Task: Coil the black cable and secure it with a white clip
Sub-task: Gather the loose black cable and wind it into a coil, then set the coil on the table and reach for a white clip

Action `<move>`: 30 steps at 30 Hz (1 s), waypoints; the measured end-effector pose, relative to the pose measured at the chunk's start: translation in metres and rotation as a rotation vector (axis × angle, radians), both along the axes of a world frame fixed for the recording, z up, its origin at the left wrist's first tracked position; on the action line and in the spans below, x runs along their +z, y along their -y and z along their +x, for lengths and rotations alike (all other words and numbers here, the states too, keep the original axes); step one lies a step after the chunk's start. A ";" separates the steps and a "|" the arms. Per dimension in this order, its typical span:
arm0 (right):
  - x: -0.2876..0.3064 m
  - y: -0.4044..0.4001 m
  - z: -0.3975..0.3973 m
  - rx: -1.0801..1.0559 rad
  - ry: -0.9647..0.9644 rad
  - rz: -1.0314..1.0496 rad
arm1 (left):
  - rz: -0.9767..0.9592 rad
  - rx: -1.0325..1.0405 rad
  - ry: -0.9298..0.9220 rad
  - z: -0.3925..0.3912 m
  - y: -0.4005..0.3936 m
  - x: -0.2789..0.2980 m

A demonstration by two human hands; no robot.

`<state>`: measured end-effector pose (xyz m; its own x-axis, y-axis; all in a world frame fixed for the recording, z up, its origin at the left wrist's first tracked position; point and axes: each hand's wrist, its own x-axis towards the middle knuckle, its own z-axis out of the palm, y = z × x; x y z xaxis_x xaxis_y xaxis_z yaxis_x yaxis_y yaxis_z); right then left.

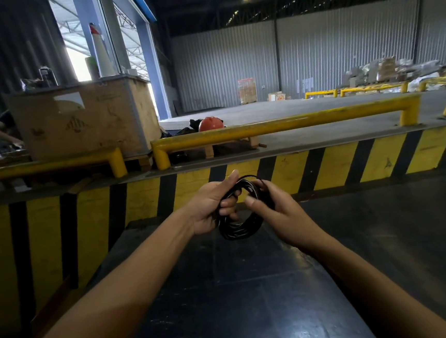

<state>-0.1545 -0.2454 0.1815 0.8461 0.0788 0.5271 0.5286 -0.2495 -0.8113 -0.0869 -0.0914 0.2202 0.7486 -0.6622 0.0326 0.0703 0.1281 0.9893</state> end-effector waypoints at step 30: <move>-0.119 0.024 0.001 -0.062 -0.425 -0.248 | 0.211 0.401 0.193 -0.017 0.034 -0.132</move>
